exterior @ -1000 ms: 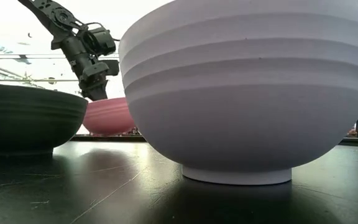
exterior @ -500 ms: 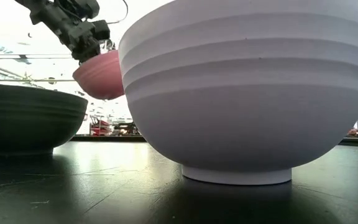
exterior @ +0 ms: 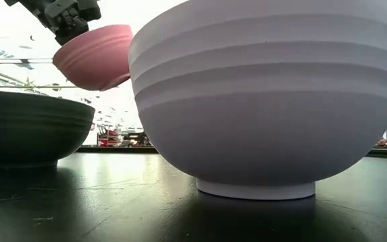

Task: Nest bowls inside each other
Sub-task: Stack the pink bowl on top of the black bowl

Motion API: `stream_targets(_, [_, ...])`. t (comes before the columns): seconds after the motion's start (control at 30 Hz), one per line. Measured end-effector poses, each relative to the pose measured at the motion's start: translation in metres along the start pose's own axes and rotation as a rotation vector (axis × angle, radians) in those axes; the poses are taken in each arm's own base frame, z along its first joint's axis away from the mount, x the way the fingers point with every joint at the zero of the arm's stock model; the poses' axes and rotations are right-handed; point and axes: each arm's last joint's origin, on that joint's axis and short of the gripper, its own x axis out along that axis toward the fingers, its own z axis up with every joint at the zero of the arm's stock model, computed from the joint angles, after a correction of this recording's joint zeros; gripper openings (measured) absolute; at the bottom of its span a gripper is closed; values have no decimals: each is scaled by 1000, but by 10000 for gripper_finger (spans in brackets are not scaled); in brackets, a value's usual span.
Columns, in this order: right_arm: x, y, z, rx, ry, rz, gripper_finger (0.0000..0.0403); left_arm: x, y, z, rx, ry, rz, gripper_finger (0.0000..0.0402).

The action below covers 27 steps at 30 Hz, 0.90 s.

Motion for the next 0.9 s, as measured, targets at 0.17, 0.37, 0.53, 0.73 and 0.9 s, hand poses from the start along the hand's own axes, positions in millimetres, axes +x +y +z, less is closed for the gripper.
stream_targets(0.17, [0, 0, 0, 0, 0, 0, 68, -1, -16, 0, 33, -10, -53, 5])
stream_targets(0.37, [0, 0, 0, 23, 0, 0, 68, -4, -36, 1, 112, -49, -56, 5])
stream_targets(0.53, [0, 0, 0, 23, -1, 1, 68, -17, -40, 0, 177, -113, -25, 5])
stream_targets(0.73, [0, 0, 1, 23, -8, 2, 68, -48, -35, 2, 230, -305, -53, 5])
stream_targets(0.9, [0, 0, 1, 22, -13, 3, 68, -60, -33, 1, 229, -377, -69, 5])
